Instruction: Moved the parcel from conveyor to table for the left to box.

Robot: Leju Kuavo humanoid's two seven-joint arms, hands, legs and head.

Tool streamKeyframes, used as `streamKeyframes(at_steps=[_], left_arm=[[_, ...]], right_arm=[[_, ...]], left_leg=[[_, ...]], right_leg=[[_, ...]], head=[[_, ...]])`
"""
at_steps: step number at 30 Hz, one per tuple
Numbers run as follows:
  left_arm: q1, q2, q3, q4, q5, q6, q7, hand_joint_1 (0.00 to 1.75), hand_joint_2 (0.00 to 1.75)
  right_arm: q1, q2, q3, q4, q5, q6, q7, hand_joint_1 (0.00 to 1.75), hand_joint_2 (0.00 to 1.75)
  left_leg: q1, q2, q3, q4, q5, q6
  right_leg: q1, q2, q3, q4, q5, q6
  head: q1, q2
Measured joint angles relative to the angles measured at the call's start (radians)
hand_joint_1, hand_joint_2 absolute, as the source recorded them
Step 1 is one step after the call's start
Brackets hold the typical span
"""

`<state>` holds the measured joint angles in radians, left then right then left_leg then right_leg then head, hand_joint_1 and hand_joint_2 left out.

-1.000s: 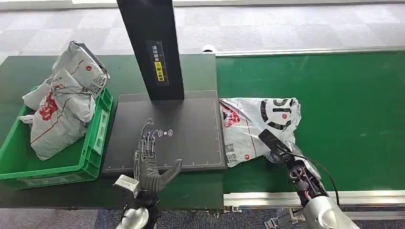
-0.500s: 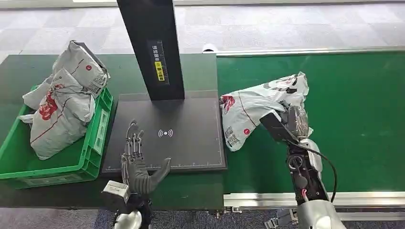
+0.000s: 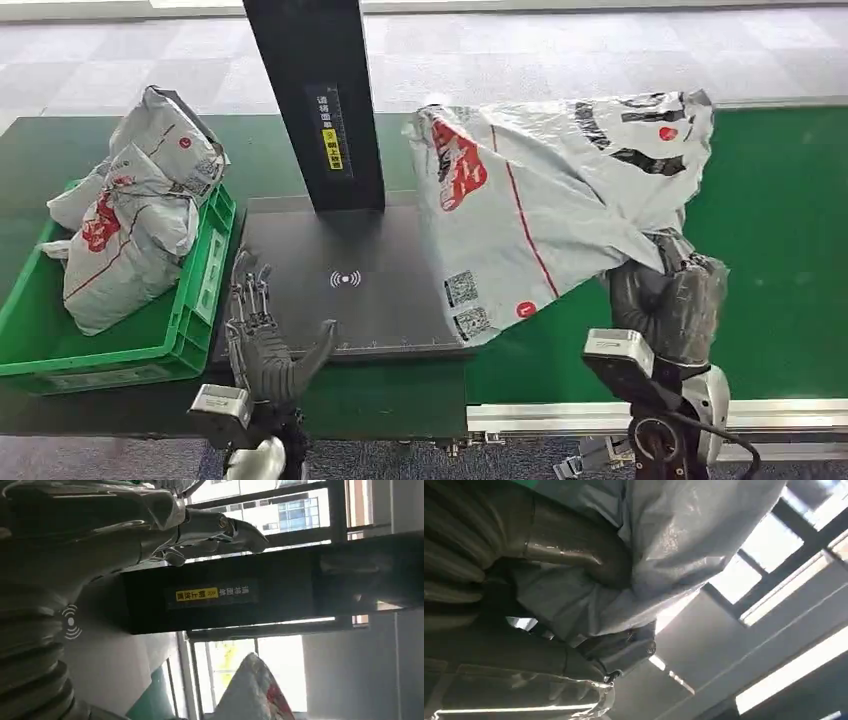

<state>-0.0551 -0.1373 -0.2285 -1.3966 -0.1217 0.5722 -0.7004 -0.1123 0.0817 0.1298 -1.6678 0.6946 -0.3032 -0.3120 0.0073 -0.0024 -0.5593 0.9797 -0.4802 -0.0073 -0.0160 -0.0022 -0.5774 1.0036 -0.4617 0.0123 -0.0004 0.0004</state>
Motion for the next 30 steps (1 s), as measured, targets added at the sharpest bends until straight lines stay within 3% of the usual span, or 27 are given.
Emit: streamKeyframes(at_steps=[6, 14, 15, 18, 19, 30], left_arm=[[-0.021, 0.005, 0.026, -0.027, 0.028, 0.075, 0.0, 0.0, 1.75], [-0.027, 0.029, 0.074, -0.058, 0.039, 0.113, 0.0, 0.0, 1.75], [-0.026, 0.03, 0.081, -0.063, 0.039, 0.118, 0.0, 0.0, 1.75], [-0.022, 0.031, 0.105, -0.079, 0.039, 0.119, 0.0, 0.0, 1.75], [-0.017, 0.031, 0.113, -0.085, 0.037, 0.119, 0.0, 0.0, 1.75], [0.024, 0.022, 0.162, -0.129, 0.012, 0.117, 0.0, 0.0, 1.75]], right_arm=[[-0.089, 0.063, 0.161, 0.187, -0.088, 0.147, 0.017, 1.75, 1.75], [-0.17, 0.128, 0.279, 0.382, -0.073, 0.181, 0.03, 1.75, 1.75], [-0.175, 0.13, 0.292, 0.391, -0.068, 0.196, 0.033, 1.41, 1.75], [-0.188, 0.142, 0.333, 0.426, -0.047, 0.211, 0.066, 1.41, 1.75], [-0.193, 0.146, 0.343, 0.439, -0.039, 0.209, 0.085, 0.0, 1.75], [-0.217, 0.155, 0.364, 0.535, -0.027, 0.159, 0.139, 0.0, 1.75]], left_leg=[[0.002, 0.002, 0.001, 0.0, 0.002, -0.002], [0.002, 0.001, -0.001, 0.0, 0.002, -0.002], [0.002, 0.001, -0.001, 0.0, 0.001, -0.002], [0.002, 0.002, -0.001, 0.0, 0.001, -0.002], [0.002, 0.001, -0.001, 0.0, 0.001, -0.002], [0.002, 0.002, 0.0, 0.0, 0.001, -0.002]], right_leg=[[0.002, 0.001, 0.0, 0.001, 0.001, -0.001], [0.002, 0.001, -0.001, 0.001, 0.001, -0.001], [0.002, 0.001, -0.001, 0.001, 0.001, -0.001], [0.002, 0.001, -0.001, 0.0, 0.001, -0.001], [0.002, 0.001, -0.001, 0.0, 0.001, -0.001], [0.002, 0.001, -0.001, 0.0, 0.001, -0.001]], head=[[0.0, 0.0], [0.0, 0.0], [0.0, 0.0], [0.0, 0.0], [0.0, 0.0], [0.0, 0.0]])
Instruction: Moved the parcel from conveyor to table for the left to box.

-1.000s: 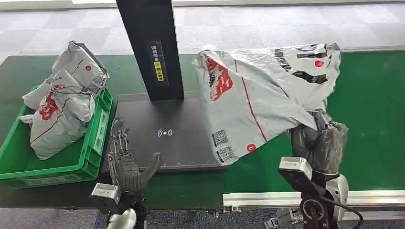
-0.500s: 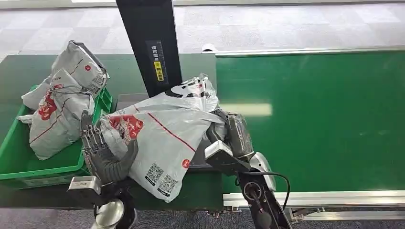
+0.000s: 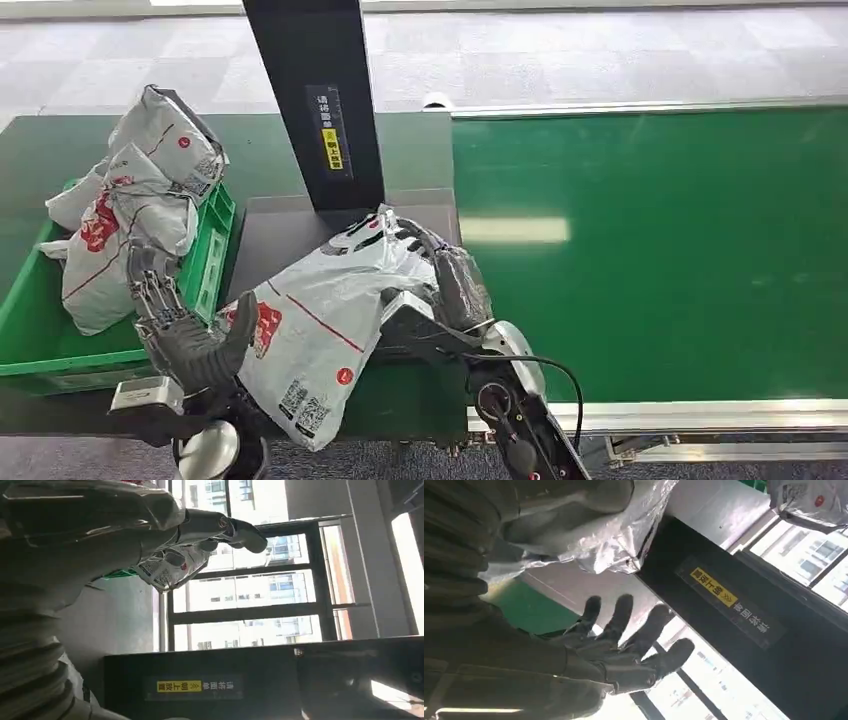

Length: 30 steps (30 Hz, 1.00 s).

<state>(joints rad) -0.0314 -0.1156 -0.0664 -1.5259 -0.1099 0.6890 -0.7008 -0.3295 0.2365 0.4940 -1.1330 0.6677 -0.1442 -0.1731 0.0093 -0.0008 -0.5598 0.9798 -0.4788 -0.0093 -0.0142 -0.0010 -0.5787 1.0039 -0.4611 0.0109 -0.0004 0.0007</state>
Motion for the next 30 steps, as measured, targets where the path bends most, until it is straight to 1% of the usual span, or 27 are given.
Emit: streamKeyframes(at_steps=[3, 6, 10, 11, 12, 14, 15, 18, 21, 30], left_arm=[[0.002, -0.005, 0.007, -0.021, 0.048, -0.055, 0.0, 0.0, 1.75], [-0.002, -0.005, -0.002, -0.029, 0.036, -0.112, 0.013, 0.0, 1.75], [-0.014, -0.005, -0.053, -0.025, -0.031, -0.197, 0.087, 0.0, 1.75], [-0.022, -0.004, -0.074, -0.015, -0.076, -0.238, 0.123, 0.0, 1.75], [-0.029, -0.002, -0.097, 0.0, -0.129, -0.289, 0.162, 0.0, 1.75], [-0.041, -0.001, -0.142, 0.032, -0.21, -0.38, 0.192, 0.0, 1.75], [-0.046, -0.001, -0.162, 0.049, -0.232, -0.414, 0.198, 0.0, 1.75], [-0.06, -0.002, -0.202, 0.085, -0.245, -0.433, 0.204, 0.0, 1.75], [-0.069, -0.001, -0.219, 0.1, -0.245, -0.438, 0.205, 0.0, 1.75], [-0.075, -0.001, -0.238, 0.122, -0.245, -0.439, 0.206, 0.0, 1.75]], right_arm=[[0.002, -0.007, -0.009, 0.004, -0.067, 0.007, -0.063, 0.0, 1.75], [0.002, -0.013, -0.028, 0.004, -0.118, 0.023, -0.105, 0.0, 1.75], [0.013, -0.022, -0.057, -0.033, -0.204, 0.057, -0.178, 0.0, 1.75], [0.023, -0.025, -0.068, -0.059, -0.244, 0.064, -0.22, 0.0, 1.75], [0.038, -0.027, -0.081, -0.096, -0.298, 0.065, -0.286, 0.0, 1.75], [0.088, -0.032, -0.115, -0.215, -0.383, 0.026, -0.416, 0.0, 1.75], [0.113, -0.035, -0.135, -0.292, -0.406, -0.004, -0.455, 0.0, 1.75], [0.163, -0.05, -0.175, -0.461, -0.424, -0.019, -0.461, 0.0, 1.75], [0.192, -0.056, -0.186, -0.543, -0.426, -0.02, -0.46, 0.0, 1.75], [0.218, -0.065, -0.2, -0.623, -0.425, -0.024, -0.466, 0.0, 1.75]], left_leg=[[0.0, 0.0, 0.0, 0.0, 0.0, 0.0], [0.0, 0.0, 0.0, 0.0, 0.0, 0.0], [0.0, 0.0, 0.0, 0.001, 0.0, 0.0], [0.0, -0.001, 0.0, 0.001, 0.0, 0.0], [0.0, -0.001, 0.0, 0.001, 0.0, 0.0], [-0.001, -0.002, 0.0, 0.001, 0.0, 0.0], [-0.001, -0.003, -0.001, 0.001, 0.0, 0.0], [-0.001, 0.003, 0.001, 0.001, -0.003, -0.001], [-0.001, 0.003, 0.001, 0.001, -0.003, -0.001], [0.0, 0.003, 0.002, 0.0, -0.002, -0.001]], right_leg=[[0.0, 0.0, 0.0, 0.0, 0.0, 0.0], [0.0, 0.0, 0.0, 0.0, 0.0, 0.0], [0.0, 0.0, 0.0, 0.0, 0.0, 0.0], [0.0, 0.0, -0.001, 0.0, 0.0, 0.0], [0.0, -0.001, 0.0, 0.0, 0.0, 0.0], [-0.001, -0.001, -0.001, 0.0, 0.0, 0.0], [-0.001, -0.001, -0.001, 0.0, 0.0, 0.0], [-0.001, 0.004, -0.001, 0.0, 0.0, 0.0], [-0.001, 0.003, -0.001, 0.0, 0.0, 0.0], [0.0, 0.003, 0.0, 0.0, 0.0, 0.0]], head=[[0.001, 0.0], [0.0, 0.0], [0.0, 0.0], [0.0, 0.0], [0.0, 0.0], [0.0, 0.0], [0.0, 0.0], [0.0, 0.0], [0.0, 0.0], [0.0, 0.0]])
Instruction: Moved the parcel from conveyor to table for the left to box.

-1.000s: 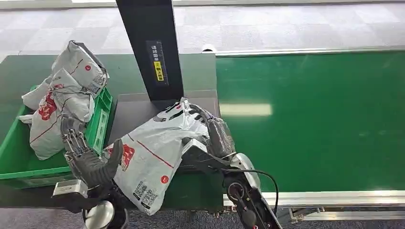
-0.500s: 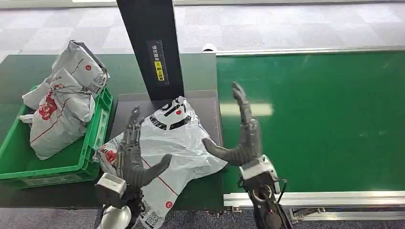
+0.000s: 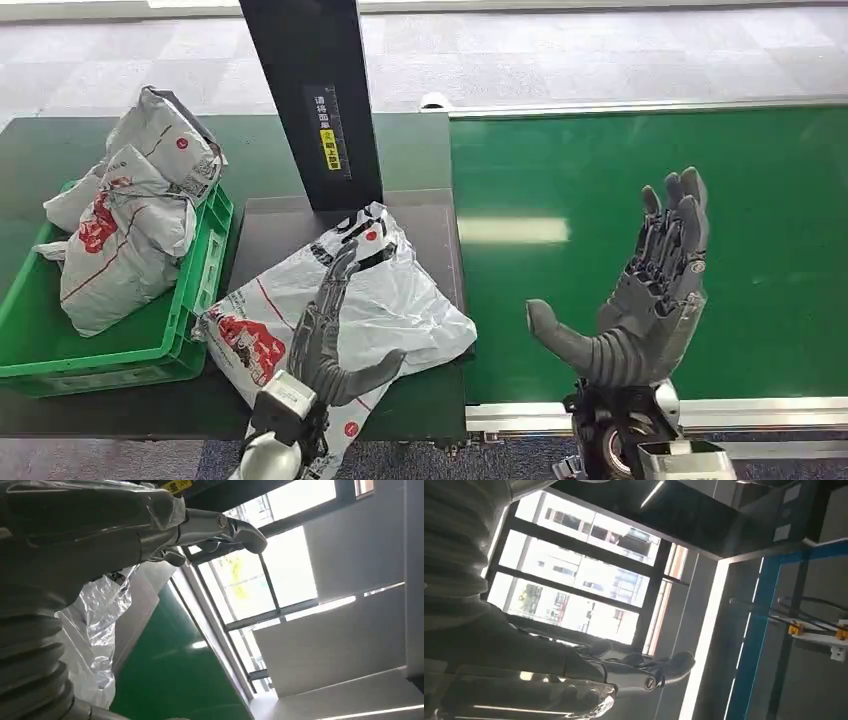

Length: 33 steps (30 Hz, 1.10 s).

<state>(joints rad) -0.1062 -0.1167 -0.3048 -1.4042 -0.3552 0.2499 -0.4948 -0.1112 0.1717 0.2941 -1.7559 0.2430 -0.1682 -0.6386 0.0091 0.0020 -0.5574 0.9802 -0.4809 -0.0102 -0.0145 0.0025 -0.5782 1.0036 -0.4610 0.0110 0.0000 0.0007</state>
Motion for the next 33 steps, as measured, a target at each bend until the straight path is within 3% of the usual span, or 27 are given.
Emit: streamKeyframes(at_steps=[13, 16, 18, 20, 24, 29, 33], left_arm=[[-0.001, 0.0, -0.002, 0.007, 0.0, 0.0, 0.0, 0.0, 1.75], [-0.007, 0.0, -0.01, 0.013, -0.047, -0.036, 0.031, 0.0, 1.75], [-0.025, 0.0, -0.031, 0.044, -0.161, -0.064, 0.101, 0.0, 1.75], [-0.056, 0.0, -0.058, 0.099, -0.294, -0.058, 0.211, 0.0, 1.75], [-0.133, -0.009, -0.096, 0.253, -0.586, 0.005, 0.441, 0.0, 1.75], [-0.227, -0.006, -0.075, 0.455, -0.792, 0.148, 0.64, 0.0, 1.75], [-0.351, 0.043, 0.035, 0.66, -0.85, 0.219, 0.684, 0.0, 1.75]], right_arm=[[0.006, -0.004, -0.002, -0.017, 0.0, -0.001, -0.001, 0.0, 1.75], [0.016, -0.007, -0.003, -0.051, -0.005, -0.094, -0.045, 0.0, 1.75], [0.031, -0.026, -0.003, -0.136, 0.001, -0.216, -0.047, 0.0, 1.75], [0.052, -0.04, -0.004, -0.218, 0.015, -0.267, -0.047, 0.0, 1.75], [0.079, -0.053, -0.008, -0.346, 0.024, -0.28, -0.047, 0.0, 1.75], [0.076, -0.053, -0.013, -0.398, 0.019, -0.245, -0.047, 0.0, 1.75], [0.066, -0.034, -0.021, -0.404, 0.018, -0.23, -0.047, 0.0, 1.75]], left_leg=[[0.0, 0.0, 0.0, 0.0, 0.0, 0.0], [0.0, -0.001, 0.0, 0.0, 0.0, 0.0], [0.0, -0.002, 0.0, 0.0, 0.0, 0.0], [-0.001, -0.001, -0.001, 0.0, 0.0, 0.0], [-0.001, -0.001, 0.0, 0.0, 0.0, 0.0], [0.0, 0.0, 0.001, 0.0, 0.001, 0.0], [0.002, 0.0, 0.001, 0.0, 0.002, -0.002]], right_leg=[[0.0, 0.0, 0.0, 0.0, 0.0, 0.0], [0.0, -0.001, 0.0, 0.0, 0.0, 0.0], [-0.001, -0.002, 0.0, 0.0, 0.0, 0.0], [-0.001, -0.002, 0.0, 0.0, 0.0, 0.0], [-0.001, -0.001, 0.0, 0.0, 0.0, 0.0], [0.0, -0.001, 0.001, 0.0, 0.001, -0.001], [0.002, 0.0, 0.001, 0.0, 0.002, -0.002]], head=[[0.0, 0.0], [0.0, 0.0], [0.0, 0.0], [0.0, 0.0], [0.0, 0.0], [0.0, 0.0], [-0.001, 0.0]])
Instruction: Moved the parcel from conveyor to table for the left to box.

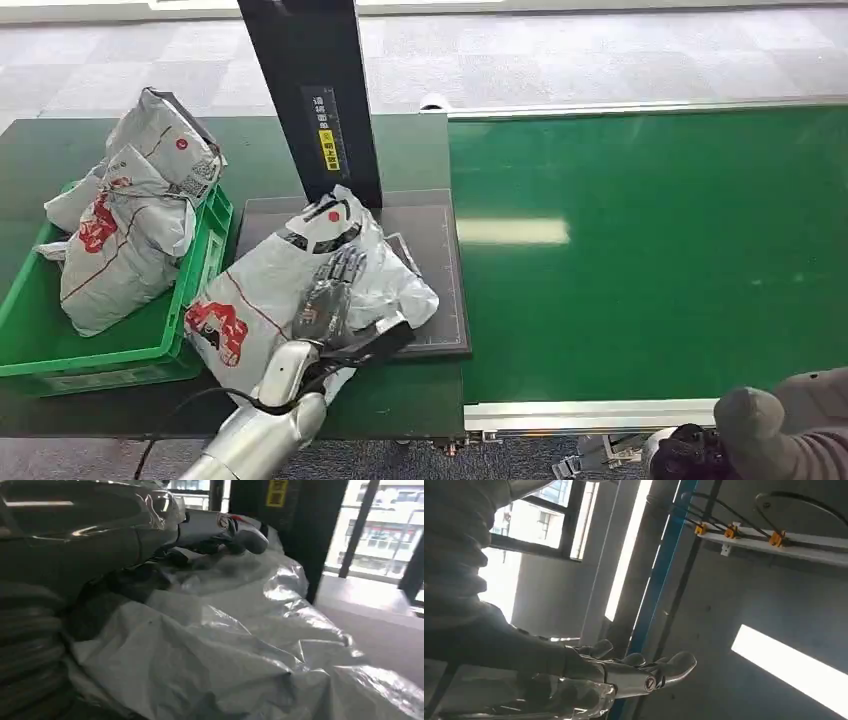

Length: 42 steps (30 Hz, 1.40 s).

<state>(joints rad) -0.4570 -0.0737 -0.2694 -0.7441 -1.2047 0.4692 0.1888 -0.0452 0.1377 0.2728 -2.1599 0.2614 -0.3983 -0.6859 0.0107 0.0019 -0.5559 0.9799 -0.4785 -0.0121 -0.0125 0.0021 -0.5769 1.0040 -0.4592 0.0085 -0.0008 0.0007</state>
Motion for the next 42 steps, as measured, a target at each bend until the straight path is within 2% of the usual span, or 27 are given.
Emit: streamKeyframes(at_steps=[6, 13, 14, 15, 21, 28, 31, 35, 39, 42], left_arm=[[-0.106, 0.037, 0.089, 0.153, -0.044, -0.002, 0.022, 0.0, 1.75], [-0.141, 0.066, 0.168, 0.22, -0.082, 0.024, 0.031, 0.03, 1.75], [-0.142, 0.069, 0.178, 0.224, -0.084, 0.027, 0.031, 1.47, 1.75], [-0.144, 0.072, 0.188, 0.228, -0.084, 0.028, 0.031, 1.75, 1.75], [-0.147, 0.076, 0.25, 0.242, -0.039, -0.003, -0.045, 1.75, 1.75], [-0.156, 0.075, 0.281, 0.251, -0.024, -0.012, -0.073, 1.75, 1.75], [-0.157, 0.071, 0.3, 0.252, 0.014, -0.019, -0.132, 1.75, 1.75], [-0.154, 0.05, 0.332, 0.244, 0.131, -0.068, -0.285, 1.75, 1.75], [-0.12, 0.012, 0.346, 0.176, 0.35, -0.273, -0.511, 1.75, 1.75], [-0.045, -0.014, 0.281, 0.014, 0.595, -0.621, -0.662, 1.75, 1.75]], right_arm=[[-0.015, 0.007, -0.001, 0.003, -0.012, -0.004, 0.0, 0.0, 1.75], [-0.032, 0.008, 0.0, 0.023, -0.017, -0.016, 0.0, 0.0, 1.75], [-0.032, 0.008, 0.0, 0.025, -0.018, -0.017, 0.0, 0.0, 1.75], [-0.033, 0.008, 0.0, 0.027, -0.018, -0.018, 0.0, 0.0, 1.75], [-0.037, 0.015, 0.0, 0.039, -0.018, -0.037, 0.0, 0.0, 1.75], [-0.037, 0.016, 0.0, 0.048, -0.018, -0.045, 0.0, 0.0, 1.75], [-0.037, 0.016, 0.001, 0.052, -0.02, -0.052, 0.0, 0.0, 1.75], [-0.037, 0.016, 0.002, 0.056, -0.02, -0.06, 0.0, 0.0, 1.75], [-0.037, 0.016, 0.001, 0.061, -0.028, -0.045, 0.0, 0.0, 1.75], [-0.039, 0.016, 0.0, 0.068, -0.04, -0.006, 0.0, 0.0, 1.75]], left_leg=[[0.0, 0.002, 0.002, -0.001, 0.0, 0.0], [0.0, 0.004, 0.004, -0.001, 0.0, -0.001], [0.001, 0.004, 0.004, -0.001, 0.0, -0.001], [0.001, 0.004, 0.004, -0.001, 0.0, -0.001], [0.001, 0.004, 0.005, -0.001, 0.001, -0.001], [0.001, 0.004, 0.005, -0.001, 0.0, -0.001], [0.001, 0.004, 0.005, -0.001, 0.0, -0.001], [0.001, 0.003, 0.005, -0.001, 0.0, -0.001], [-0.001, -0.004, 0.004, -0.001, 0.001, 0.0], [-0.001, -0.004, 0.002, 0.0, 0.002, 0.0]], right_leg=[[0.0, 0.001, 0.003, 0.0, 0.0, 0.0], [0.001, 0.003, 0.004, 0.0, 0.001, -0.002], [0.001, 0.004, 0.004, 0.0, 0.001, -0.002], [0.001, 0.004, 0.004, 0.0, 0.001, -0.002], [0.001, 0.003, 0.004, 0.001, 0.001, -0.002], [0.001, 0.003, 0.004, 0.001, 0.001, -0.002], [0.001, 0.003, 0.004, 0.001, 0.001, -0.002], [0.001, 0.003, 0.004, 0.001, 0.001, -0.002], [-0.001, -0.003, 0.005, 0.001, 0.0, 0.0], [-0.001, -0.004, 0.004, 0.001, 0.0, 0.0]], head=[[0.001, 0.0], [0.0, 0.0], [0.0, 0.0], [0.0, 0.0], [0.001, 0.0], [0.0, 0.0], [0.0, 0.0], [0.0, 0.0], [0.0, 0.0], [0.001, 0.0]])
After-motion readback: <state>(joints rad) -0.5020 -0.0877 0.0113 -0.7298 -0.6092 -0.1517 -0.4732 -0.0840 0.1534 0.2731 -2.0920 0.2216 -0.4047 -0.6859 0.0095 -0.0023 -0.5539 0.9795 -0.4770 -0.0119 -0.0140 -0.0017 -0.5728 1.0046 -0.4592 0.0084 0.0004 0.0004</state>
